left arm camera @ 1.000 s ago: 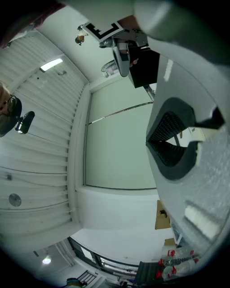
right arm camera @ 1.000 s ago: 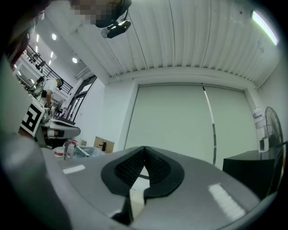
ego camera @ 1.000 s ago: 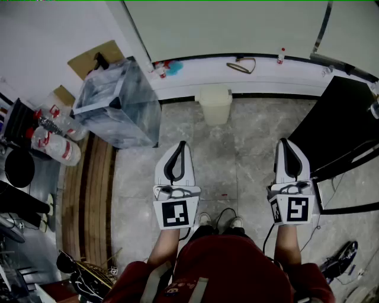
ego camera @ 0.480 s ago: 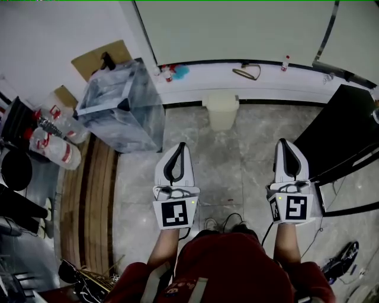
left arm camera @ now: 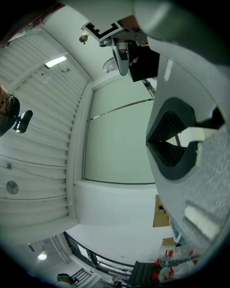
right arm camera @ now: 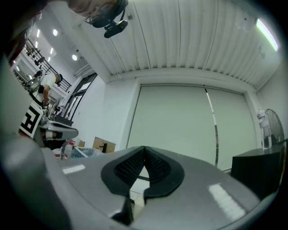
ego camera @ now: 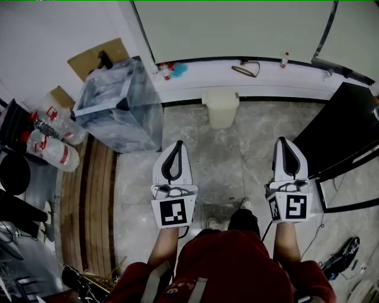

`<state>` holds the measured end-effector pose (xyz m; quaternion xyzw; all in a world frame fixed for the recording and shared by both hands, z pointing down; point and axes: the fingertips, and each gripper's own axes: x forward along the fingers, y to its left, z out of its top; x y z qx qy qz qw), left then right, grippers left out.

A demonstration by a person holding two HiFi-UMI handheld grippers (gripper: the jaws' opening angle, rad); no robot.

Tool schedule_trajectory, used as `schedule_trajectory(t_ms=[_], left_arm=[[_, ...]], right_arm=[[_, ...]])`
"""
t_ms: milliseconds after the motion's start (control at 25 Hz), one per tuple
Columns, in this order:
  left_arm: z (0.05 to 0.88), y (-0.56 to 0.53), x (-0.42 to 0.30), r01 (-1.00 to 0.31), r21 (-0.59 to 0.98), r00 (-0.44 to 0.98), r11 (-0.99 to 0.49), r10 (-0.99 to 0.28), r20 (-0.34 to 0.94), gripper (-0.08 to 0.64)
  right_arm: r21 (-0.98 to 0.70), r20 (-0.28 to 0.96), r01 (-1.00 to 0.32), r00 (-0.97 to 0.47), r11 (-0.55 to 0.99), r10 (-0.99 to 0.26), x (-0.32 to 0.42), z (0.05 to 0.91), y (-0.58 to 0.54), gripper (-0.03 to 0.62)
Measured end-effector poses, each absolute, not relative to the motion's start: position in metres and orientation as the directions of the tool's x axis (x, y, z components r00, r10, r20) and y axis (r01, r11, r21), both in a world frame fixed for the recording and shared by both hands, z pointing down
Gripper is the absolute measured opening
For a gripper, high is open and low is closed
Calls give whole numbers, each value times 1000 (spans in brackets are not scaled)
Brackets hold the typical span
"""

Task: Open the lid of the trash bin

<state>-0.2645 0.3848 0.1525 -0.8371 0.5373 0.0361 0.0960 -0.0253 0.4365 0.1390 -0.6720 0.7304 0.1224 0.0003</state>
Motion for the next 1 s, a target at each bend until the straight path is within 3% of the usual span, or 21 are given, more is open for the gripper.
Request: schedule_trajectory(t_ms=[600, 1000], left_arm=[[167, 308, -194, -903, -127, 425, -410, -897, -124, 5], [173, 230, -110, -894, -143, 438, -425, -896, -78, 5]], right_arm=[[152, -113, -985, -96, 78, -989, 45, 167, 354, 0], [131, -84, -987, -103, 91, -991, 121, 174, 275, 0]])
